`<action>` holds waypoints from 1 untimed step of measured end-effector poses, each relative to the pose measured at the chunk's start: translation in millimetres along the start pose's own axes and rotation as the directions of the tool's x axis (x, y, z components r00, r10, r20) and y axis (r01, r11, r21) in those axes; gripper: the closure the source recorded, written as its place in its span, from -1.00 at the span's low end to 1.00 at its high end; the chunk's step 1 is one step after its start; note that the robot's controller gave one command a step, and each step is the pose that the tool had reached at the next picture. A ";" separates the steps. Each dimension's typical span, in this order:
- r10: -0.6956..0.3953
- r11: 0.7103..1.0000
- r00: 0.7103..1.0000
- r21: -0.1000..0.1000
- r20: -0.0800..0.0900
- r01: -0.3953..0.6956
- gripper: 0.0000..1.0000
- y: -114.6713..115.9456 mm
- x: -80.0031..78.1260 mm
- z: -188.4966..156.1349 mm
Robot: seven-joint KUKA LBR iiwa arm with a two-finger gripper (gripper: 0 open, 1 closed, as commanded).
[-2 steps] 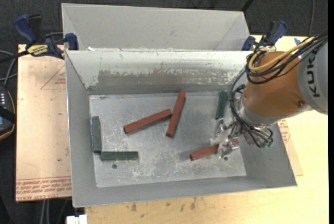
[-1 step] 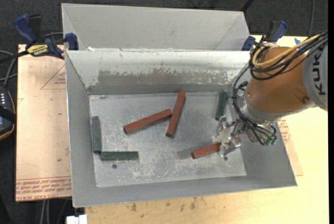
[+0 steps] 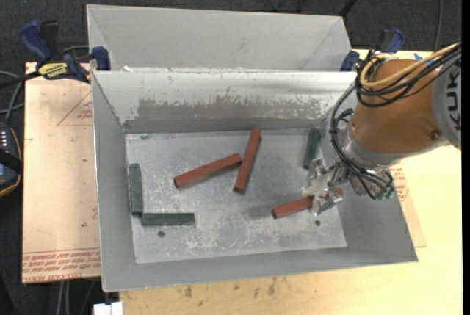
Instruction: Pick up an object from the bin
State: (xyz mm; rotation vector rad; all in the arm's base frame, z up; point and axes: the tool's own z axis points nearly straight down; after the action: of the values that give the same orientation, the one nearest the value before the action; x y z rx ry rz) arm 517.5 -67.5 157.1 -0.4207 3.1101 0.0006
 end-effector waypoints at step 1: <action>0.000 1.000 1.000 0.002 0.004 0.000 1.00 -0.3 -1.0 -6.1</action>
Offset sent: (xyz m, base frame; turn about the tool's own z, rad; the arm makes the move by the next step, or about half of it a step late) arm 0.0000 0.0000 0.0145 0.0000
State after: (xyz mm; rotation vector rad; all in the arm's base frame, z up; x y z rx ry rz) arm 518.6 -67.5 163.3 -0.4199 3.1063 -0.0011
